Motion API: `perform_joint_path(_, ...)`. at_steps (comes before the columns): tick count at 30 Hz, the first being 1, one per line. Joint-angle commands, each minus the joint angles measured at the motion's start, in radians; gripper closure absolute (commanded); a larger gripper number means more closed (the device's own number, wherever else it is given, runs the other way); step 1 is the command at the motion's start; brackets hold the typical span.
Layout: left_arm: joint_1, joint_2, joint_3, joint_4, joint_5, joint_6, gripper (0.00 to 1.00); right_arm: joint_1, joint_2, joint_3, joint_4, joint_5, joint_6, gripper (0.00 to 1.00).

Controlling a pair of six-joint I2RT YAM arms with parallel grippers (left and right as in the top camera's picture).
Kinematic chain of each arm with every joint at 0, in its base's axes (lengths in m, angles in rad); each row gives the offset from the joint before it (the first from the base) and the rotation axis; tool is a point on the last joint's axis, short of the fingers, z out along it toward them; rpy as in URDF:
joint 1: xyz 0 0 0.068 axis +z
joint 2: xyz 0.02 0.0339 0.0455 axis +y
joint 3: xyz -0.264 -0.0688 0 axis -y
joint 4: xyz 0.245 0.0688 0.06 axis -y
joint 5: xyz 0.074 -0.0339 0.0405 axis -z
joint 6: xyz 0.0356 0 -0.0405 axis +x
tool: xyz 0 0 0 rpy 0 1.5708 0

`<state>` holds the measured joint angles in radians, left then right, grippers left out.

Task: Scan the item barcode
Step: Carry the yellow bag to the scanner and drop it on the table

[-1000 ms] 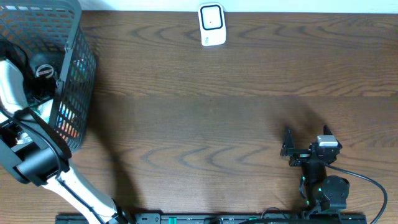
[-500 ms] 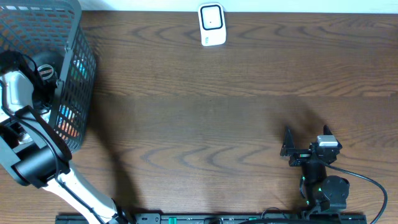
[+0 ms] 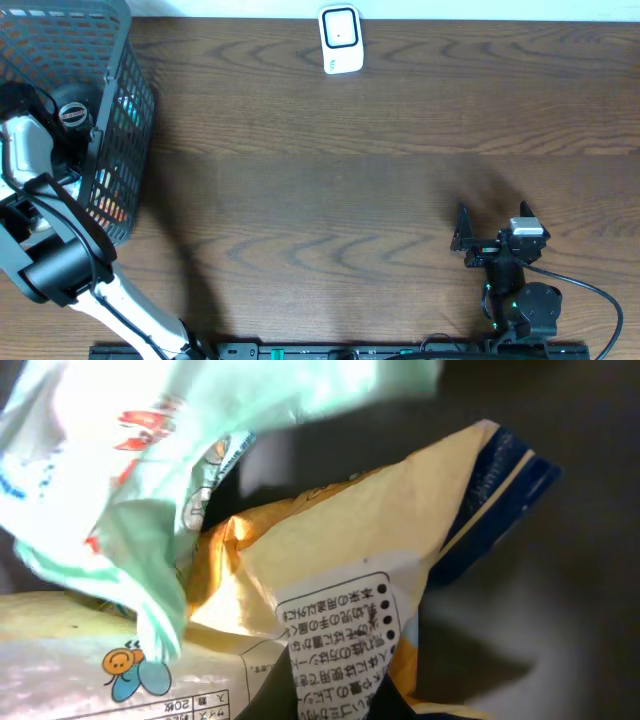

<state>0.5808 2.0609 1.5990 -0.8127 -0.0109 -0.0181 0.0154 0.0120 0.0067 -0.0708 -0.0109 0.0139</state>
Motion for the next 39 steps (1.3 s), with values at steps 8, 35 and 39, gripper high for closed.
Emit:
perform_joint_path(8,-0.002,-0.425,0.047,0.245,0.027,-0.373,0.92,0.005,-0.005,-0.002,-0.004,0.002,-0.008,0.01)
perform_joint_path(35,-0.789,-0.724,0.047,0.383,0.416,-0.061,0.92,0.005,-0.005,-0.002,-0.004,0.001,-0.008,0.01)
perform_joint_path(39,-0.972,-0.566,0.047,0.225,0.305,-0.056,0.93,0.005,-0.005,-0.002,-0.004,0.001,-0.008,0.01)
